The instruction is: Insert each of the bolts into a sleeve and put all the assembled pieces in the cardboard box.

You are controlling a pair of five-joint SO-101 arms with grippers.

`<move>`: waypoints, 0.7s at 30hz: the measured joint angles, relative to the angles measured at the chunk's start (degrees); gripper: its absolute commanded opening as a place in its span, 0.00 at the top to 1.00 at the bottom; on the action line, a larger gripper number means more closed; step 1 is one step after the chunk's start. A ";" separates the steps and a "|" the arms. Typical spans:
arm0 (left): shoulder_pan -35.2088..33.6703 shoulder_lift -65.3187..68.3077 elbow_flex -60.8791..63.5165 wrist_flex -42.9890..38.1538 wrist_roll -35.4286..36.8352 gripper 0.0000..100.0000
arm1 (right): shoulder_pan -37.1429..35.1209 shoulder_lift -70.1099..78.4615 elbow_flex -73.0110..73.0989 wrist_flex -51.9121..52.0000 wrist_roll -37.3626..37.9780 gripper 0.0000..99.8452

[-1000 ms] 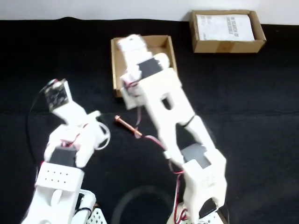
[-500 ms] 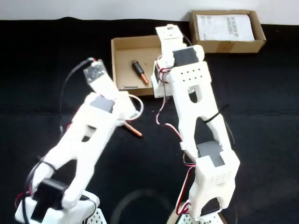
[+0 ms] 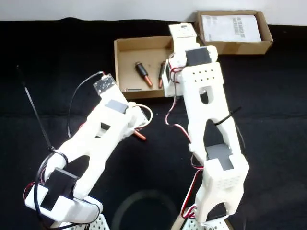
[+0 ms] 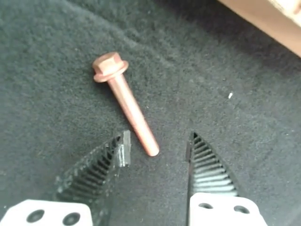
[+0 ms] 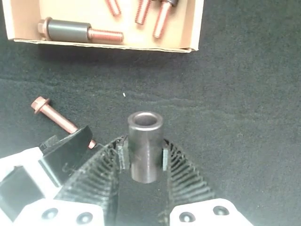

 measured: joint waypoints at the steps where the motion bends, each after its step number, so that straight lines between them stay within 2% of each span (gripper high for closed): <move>1: 0.00 0.00 0.88 -1.23 -0.18 0.79 | 0.00 0.00 0.00 0.00 0.00 0.99; 10: 0.26 0.00 11.87 -16.62 -5.01 0.79 | 2.02 0.00 0.00 0.53 0.18 0.99; 17: -0.53 0.97 12.66 -20.13 -7.65 0.90 | 2.02 0.00 0.00 1.14 1.58 0.99; 21: -1.49 3.16 11.60 -20.66 -9.93 0.89 | 2.02 0.00 0.00 1.58 3.08 0.99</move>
